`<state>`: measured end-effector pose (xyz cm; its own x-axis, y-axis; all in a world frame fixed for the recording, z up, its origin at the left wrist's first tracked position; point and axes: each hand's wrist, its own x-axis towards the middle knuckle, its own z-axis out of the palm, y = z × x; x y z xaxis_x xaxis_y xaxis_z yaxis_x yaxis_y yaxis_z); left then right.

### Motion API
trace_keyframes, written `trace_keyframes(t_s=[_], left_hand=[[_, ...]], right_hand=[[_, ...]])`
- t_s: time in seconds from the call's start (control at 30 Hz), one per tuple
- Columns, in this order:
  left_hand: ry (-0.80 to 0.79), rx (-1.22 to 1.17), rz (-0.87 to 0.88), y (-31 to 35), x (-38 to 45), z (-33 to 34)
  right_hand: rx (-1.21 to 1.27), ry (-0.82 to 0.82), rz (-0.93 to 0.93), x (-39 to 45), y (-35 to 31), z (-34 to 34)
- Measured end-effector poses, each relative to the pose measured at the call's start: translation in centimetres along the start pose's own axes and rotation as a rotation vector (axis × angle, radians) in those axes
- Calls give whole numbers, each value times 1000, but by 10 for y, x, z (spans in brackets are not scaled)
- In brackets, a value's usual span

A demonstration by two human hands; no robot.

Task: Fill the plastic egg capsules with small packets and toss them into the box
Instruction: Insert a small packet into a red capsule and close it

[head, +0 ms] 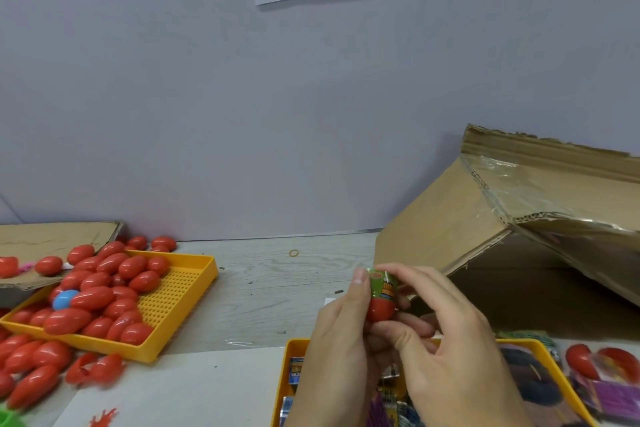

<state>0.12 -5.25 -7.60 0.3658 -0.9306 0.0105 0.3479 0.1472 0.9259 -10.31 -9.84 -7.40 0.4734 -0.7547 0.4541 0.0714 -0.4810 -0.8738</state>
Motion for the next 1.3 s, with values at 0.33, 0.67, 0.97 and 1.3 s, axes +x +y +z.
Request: trace_keyframes(t_s=[0.33, 0.67, 0.97, 1.3], left_hand=[[87, 20, -62, 1, -1, 4], [74, 82, -27, -2, 0, 5], [116, 33, -66, -1, -2, 6], [107, -366, -183, 15, -11, 15]], right_hand=[[101, 27, 76, 2, 3, -1], [-48, -75, 60, 2, 3, -6], [-8, -95, 88, 4, 0, -10], [84, -32, 172, 2, -7, -7]])
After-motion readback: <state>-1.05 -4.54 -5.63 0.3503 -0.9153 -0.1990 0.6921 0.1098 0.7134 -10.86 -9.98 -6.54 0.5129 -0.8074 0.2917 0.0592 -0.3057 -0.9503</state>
